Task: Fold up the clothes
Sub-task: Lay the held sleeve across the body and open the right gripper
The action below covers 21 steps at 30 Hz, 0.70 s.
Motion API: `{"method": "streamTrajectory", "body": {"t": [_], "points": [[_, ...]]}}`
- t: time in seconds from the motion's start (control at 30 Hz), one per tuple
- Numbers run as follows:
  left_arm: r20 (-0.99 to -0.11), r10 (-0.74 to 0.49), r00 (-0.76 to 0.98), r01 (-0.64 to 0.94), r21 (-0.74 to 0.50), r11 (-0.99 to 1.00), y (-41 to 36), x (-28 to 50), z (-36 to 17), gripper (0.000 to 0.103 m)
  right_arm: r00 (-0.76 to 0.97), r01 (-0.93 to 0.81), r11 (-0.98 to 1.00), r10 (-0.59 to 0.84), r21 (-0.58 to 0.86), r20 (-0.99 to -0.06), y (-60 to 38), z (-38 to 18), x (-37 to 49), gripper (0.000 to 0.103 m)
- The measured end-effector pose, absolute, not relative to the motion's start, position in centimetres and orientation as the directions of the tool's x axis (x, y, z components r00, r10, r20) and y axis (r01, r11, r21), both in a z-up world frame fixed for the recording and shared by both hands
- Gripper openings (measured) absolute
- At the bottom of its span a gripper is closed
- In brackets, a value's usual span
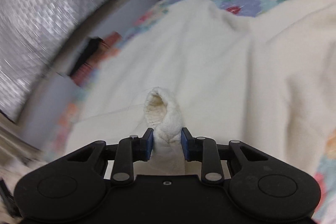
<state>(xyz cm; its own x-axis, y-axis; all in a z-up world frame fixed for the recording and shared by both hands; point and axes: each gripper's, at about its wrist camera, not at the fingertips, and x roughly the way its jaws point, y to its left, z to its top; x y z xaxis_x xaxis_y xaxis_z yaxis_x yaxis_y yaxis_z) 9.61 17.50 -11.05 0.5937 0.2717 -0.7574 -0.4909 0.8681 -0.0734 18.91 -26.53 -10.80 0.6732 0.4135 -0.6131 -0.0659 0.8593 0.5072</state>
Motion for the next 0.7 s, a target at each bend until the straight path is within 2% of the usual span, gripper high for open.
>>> {"method": "streamTrajectory", "body": {"t": [0.1,0.23,0.33,0.37,0.4,0.43,0.47,0.57,0.6,0.63,0.67,0.7], "points": [[-0.761,0.269,0.591,-0.530,-0.114,0.841,18.6,9.8,-11.1,0.018,0.729,-0.052,0.926,0.291,0.374,-0.619,-26.5,-9.7,18.2,0.009],[-0.747,0.274,0.606,-0.503,-0.093,0.859,18.2,9.1,-10.2,0.029,0.764,-0.059,0.933,0.271,0.354,-0.586,-27.8,-7.7,17.6,0.008],[-0.747,0.256,0.614,-0.492,-0.109,0.864,18.8,8.4,-9.4,0.037,0.729,-0.093,0.907,0.342,0.410,-0.593,-27.9,-7.6,17.7,0.016],[-0.742,0.252,0.622,-0.491,-0.118,0.863,19.0,8.3,-9.1,0.040,0.714,-0.100,0.902,0.359,0.420,-0.601,-27.8,-7.8,17.5,0.032],[-0.737,0.249,0.628,-0.490,-0.126,0.863,19.3,8.3,-8.8,0.042,0.700,-0.098,0.902,0.363,0.421,-0.615,-27.5,-8.0,17.5,0.054],[-0.737,0.244,0.630,-0.490,-0.134,0.862,19.6,8.5,-8.8,0.043,0.694,-0.086,0.907,0.352,0.413,-0.628,-27.2,-8.2,17.6,0.062],[-0.742,0.235,0.627,-0.493,-0.145,0.858,19.8,8.5,-8.9,0.043,0.689,-0.075,0.912,0.340,0.404,-0.640,-27.0,-8.5,17.6,0.066],[-0.758,0.223,0.613,-0.503,-0.157,0.850,20.0,8.8,-9.6,0.042,0.644,-0.050,0.910,0.345,0.413,-0.682,-26.6,-10.1,18.5,0.066],[-0.762,0.222,0.608,-0.503,-0.153,0.850,20.0,8.9,-9.9,0.042,0.626,-0.048,0.902,0.362,0.430,-0.690,-26.6,-10.8,18.9,0.063],[-0.769,0.214,0.603,-0.507,-0.162,0.846,20.2,9.0,-10.1,0.042,0.617,-0.061,0.890,0.389,0.451,-0.684,-26.5,-11.5,19.2,0.052],[-0.776,0.204,0.598,-0.513,-0.174,0.841,20.4,9.0,-10.3,0.042,0.621,-0.085,0.889,0.401,0.451,-0.674,-26.3,-11.8,19.2,0.011],[-0.778,0.198,0.596,-0.513,-0.180,0.839,20.5,8.9,-10.4,0.042,0.637,-0.107,0.900,0.388,0.422,-0.666,-26.0,-11.6,19.0,0.013]]}}
